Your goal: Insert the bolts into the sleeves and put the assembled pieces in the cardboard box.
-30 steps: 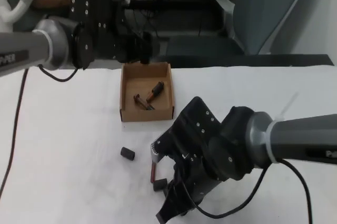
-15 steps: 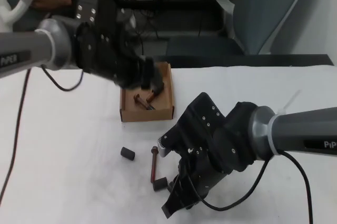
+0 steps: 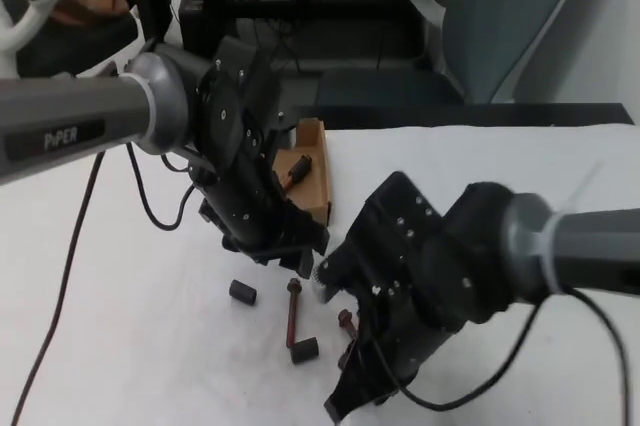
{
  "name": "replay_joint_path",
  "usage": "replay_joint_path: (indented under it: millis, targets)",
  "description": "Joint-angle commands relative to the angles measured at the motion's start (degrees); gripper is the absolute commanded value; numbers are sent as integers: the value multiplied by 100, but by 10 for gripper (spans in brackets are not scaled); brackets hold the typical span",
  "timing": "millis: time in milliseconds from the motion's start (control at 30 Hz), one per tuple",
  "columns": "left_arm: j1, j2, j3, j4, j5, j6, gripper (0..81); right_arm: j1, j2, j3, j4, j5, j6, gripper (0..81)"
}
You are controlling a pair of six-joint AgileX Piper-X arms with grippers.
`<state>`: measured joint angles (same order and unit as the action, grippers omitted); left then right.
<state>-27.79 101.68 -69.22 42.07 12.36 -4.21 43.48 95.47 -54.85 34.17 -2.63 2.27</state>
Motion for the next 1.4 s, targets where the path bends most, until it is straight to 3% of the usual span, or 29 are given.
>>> replay_joint_path:
  millis: [0, 367, 467, 867, 900, 967, 1033, 1200, 1367]
  targets:
    - [-22, -94, -51, 178, -129, -58, 598, 34, -742, -36, 92, 454, 207, 6]
    - [-84, -94, 103, -358, -254, -203, 595, 34, -2724, -36, 95, 938, 554, 6]
    - [-154, 12, 91, -492, -328, -232, 539, 51, -3092, -36, 121, 938, 580, 6]
    - [-215, 901, 79, -632, -438, -611, 517, 51, -3518, -36, 342, 964, 603, 6]
    - [-215, 942, 79, -662, -461, -611, 497, 51, -3518, -36, 348, 964, 593, 6]
    - [-215, 982, 79, -692, -475, -611, 346, 51, -3518, -36, 346, 964, 533, 6]
    - [-215, 980, 79, -710, -460, -561, 27, 51, -3518, -36, 346, 964, 507, 6]
    - [-215, 936, 79, -738, 8, -249, 18, 51, -3518, 0, 329, 1269, 260, 6]
    - [-215, 270, 385, -949, 1049, 13, 18, 244, -3966, 623, -435, 1520, 142, 6]
